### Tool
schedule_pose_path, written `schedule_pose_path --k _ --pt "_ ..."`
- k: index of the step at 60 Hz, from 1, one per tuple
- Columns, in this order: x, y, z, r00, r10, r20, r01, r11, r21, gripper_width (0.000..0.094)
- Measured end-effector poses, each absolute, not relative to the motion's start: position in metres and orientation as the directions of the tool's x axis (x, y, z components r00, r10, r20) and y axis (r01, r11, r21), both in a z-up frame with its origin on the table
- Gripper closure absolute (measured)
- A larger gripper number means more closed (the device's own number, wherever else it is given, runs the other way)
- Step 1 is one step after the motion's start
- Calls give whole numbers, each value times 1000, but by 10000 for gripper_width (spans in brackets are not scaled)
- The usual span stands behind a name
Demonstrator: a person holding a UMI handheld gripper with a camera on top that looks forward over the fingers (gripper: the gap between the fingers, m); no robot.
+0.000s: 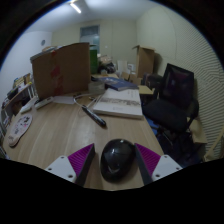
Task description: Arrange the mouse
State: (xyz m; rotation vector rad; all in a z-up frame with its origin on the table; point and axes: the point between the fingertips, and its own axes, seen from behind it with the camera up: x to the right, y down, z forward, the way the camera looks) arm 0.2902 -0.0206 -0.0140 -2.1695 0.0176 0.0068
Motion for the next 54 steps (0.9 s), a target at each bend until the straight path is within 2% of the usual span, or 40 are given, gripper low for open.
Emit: schedule_pose_path --k 1,2,6,14,18,23,25,32,38,42,47,54 --pt "288 -18 -14 1000 -12 -15 -19 -557 -830 91" --pt "287 -16 -14 1000 -17 -22 -27 -549 -836 126" --pt "288 -11 -14 999 -52 -17 -42 -522 -852 386" --pt "289 -12 -16 993 -117 -22 -81 -534 -841 445" --pt "288 -11 -16 989 -142 -34 -109 -558 -823 524" --pt "285 -16 -14 984 -173 -47 -143 -596 -791 559" --pt "281 -18 -2 982 -182 -53 -152 -590 -793 566" --pt "229 -8 91 985 -162 -58 -129 -476 -870 566" --pt "131 10 171 993 -56 -102 -116 -377 -919 567" --pt "53 28 207 996 16 -88 -78 -318 -945 570" --pt "-38 35 208 991 81 -110 -79 -316 -945 569" --pt "-144 47 149 987 125 -100 -45 -382 -923 570"
